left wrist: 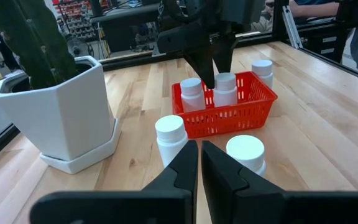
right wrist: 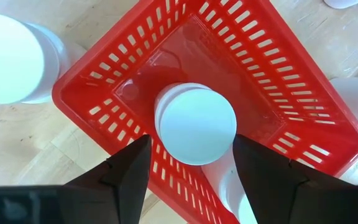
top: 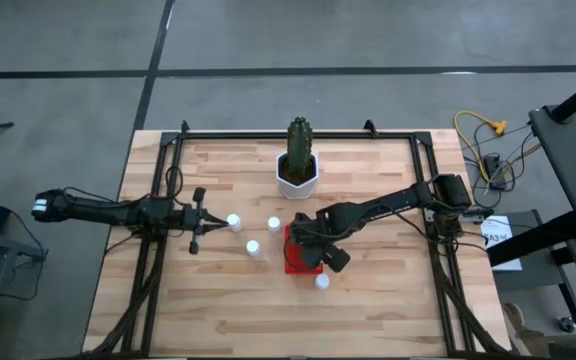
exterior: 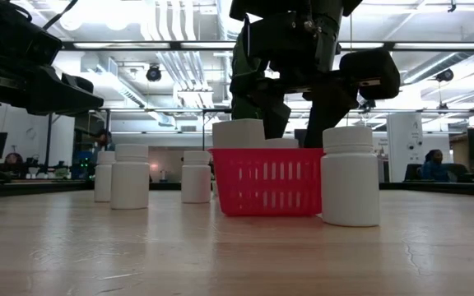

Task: Pick and place pill bottles into a basket
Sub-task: Put the white pill bottle into the red bin

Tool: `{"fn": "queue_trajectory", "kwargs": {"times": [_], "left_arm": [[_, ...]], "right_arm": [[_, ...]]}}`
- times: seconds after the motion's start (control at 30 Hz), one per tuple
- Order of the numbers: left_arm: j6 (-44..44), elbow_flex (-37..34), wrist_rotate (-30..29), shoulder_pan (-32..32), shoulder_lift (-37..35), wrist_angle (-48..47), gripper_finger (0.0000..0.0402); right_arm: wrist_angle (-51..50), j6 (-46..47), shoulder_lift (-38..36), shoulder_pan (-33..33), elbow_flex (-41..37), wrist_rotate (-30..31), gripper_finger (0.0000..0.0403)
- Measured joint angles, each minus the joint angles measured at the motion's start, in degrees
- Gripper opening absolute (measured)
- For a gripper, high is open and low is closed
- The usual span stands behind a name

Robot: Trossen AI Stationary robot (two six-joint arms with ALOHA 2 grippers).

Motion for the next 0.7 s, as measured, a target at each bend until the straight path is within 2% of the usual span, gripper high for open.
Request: {"fn": "queue_trajectory", "kwargs": {"times": [0.7], "left_arm": [[0.0, 0.0, 0.0, 0.0, 0.0, 0.0, 0.0003]], "right_arm": [[0.4, 2.6, 0.0, 0.0, 0.4, 1.8, 0.0217]]}}
